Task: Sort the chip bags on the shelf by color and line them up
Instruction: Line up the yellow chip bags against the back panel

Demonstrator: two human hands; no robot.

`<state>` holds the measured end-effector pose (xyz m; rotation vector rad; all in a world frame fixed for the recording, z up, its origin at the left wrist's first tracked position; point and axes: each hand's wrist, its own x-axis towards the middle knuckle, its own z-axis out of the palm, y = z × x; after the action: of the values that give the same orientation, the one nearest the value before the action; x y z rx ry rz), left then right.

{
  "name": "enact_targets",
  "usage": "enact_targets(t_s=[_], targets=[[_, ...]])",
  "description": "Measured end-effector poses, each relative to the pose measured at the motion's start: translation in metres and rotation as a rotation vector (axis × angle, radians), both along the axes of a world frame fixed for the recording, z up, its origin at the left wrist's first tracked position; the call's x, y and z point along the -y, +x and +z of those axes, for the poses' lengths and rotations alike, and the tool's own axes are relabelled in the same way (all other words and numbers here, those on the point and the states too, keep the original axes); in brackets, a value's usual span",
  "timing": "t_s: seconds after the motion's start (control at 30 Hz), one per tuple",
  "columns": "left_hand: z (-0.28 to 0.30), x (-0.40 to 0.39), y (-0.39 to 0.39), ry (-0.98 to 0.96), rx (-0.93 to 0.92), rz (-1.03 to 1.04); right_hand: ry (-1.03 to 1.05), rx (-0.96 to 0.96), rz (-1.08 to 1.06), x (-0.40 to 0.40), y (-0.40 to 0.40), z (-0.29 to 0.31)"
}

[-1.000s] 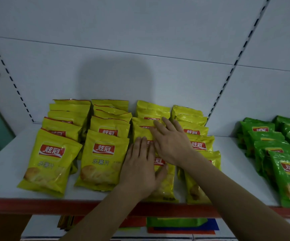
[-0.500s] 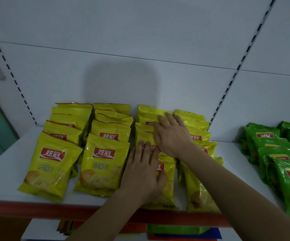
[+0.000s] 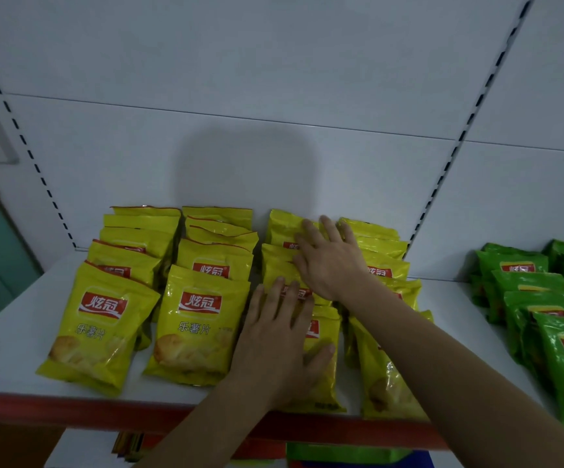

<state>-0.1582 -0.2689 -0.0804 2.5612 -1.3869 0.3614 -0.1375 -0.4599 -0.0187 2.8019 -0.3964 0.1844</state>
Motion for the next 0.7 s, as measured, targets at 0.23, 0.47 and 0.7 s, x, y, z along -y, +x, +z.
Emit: enact_targets(t_s=[0.23, 0.47, 0.7], targets=[[-0.005, 0.002, 0.003, 0.025, 0.044, 0.041, 0.056, 0.065, 0.030, 0.000, -0.008, 0.013], [0.004, -0.010, 0.004, -0.211, 0.056, 0.057, 0.095, 0.089, 0.101, -0.016, -0.013, 0.011], [0.012, -0.063, 0.043, -0.299, 0.134, 0.272, 0.151, 0.183, 0.230, -0.056, -0.011, 0.000]])
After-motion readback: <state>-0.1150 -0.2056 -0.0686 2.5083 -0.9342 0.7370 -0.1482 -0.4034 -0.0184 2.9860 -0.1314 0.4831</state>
